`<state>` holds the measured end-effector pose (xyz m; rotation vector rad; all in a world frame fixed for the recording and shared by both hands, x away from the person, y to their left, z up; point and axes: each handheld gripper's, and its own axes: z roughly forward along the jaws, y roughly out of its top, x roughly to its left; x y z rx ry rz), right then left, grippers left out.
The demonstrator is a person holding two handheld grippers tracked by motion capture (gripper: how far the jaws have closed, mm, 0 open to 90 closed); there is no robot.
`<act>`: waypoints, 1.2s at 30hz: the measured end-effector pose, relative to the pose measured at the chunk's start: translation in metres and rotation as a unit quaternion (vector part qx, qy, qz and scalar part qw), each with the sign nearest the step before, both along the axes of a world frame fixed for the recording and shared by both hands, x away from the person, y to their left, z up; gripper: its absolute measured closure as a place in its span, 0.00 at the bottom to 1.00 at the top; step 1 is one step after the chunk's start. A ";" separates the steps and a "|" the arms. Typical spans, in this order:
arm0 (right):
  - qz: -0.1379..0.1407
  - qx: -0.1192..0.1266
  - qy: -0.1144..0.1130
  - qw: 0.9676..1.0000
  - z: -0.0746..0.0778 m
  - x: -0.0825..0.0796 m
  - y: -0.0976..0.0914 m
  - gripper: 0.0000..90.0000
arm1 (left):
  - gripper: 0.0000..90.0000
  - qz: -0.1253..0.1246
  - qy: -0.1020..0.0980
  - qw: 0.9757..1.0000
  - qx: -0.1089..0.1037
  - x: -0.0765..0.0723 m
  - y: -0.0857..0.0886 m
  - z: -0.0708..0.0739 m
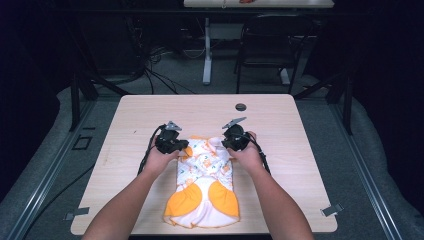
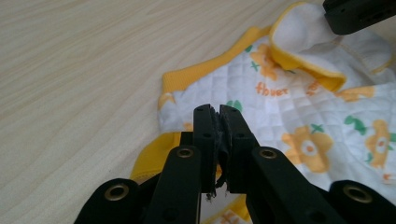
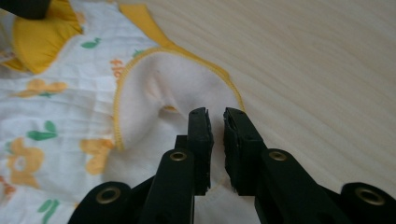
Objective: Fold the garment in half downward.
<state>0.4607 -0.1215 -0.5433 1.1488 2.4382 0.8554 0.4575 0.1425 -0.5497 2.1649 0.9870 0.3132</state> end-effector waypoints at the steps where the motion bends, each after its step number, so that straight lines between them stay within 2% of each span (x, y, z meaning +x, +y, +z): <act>1: -0.008 0.002 0.001 1.000 -0.005 0.001 0.000 0.89 | 0.95 0.001 0.002 1.000 0.001 0.000 0.000 -0.003; 4: -0.013 0.004 0.018 1.000 -0.016 0.003 -0.004 0.90 | 0.94 0.003 0.011 1.000 0.004 0.000 0.001 -0.010; 8: -0.016 0.016 0.021 1.000 -0.017 0.002 -0.006 0.91 | 0.94 0.003 0.015 1.000 0.002 -0.003 0.004 -0.018; 10: -0.009 0.014 0.023 1.000 -0.017 0.001 -0.004 0.91 | 0.94 0.001 0.017 1.000 0.002 -0.006 0.003 -0.021; 15: 0.018 -0.009 0.035 0.999 -0.019 -0.006 -0.002 0.93 | 0.94 -0.008 0.020 1.000 0.005 -0.011 0.004 -0.021; 18: 0.027 -0.010 0.045 0.999 -0.015 -0.009 -0.001 0.92 | 0.94 -0.007 0.020 1.000 0.011 -0.011 0.005 -0.019; 21: 0.035 0.015 0.032 0.999 -0.006 -0.012 0.000 0.92 | 0.94 -0.006 0.018 1.000 0.006 -0.009 0.004 -0.014; 23: 0.029 0.038 0.011 0.999 0.002 -0.012 0.000 0.94 | 0.94 -0.003 0.012 1.000 0.002 -0.007 0.004 -0.011; 25: 0.021 0.042 -0.006 0.999 0.005 -0.012 0.001 0.94 | 0.94 -0.003 0.010 1.000 0.000 -0.005 0.004 -0.007; 27: 0.010 0.031 -0.013 0.999 0.004 -0.008 0.001 0.90 | 0.92 0.001 0.005 1.000 0.002 -0.003 0.004 -0.004; 30: -0.003 0.021 -0.011 1.000 -0.002 -0.002 0.000 0.78 | 0.87 0.013 -0.005 1.000 0.005 0.000 0.005 -0.004; 32: -0.008 0.026 -0.001 1.000 -0.007 0.001 -0.001 0.71 | 0.80 0.019 -0.003 1.000 0.006 0.002 0.006 -0.006; 36: -0.014 0.028 0.009 0.999 -0.014 0.005 -0.001 0.67 | 0.72 0.033 0.007 0.999 0.016 0.005 0.006 -0.012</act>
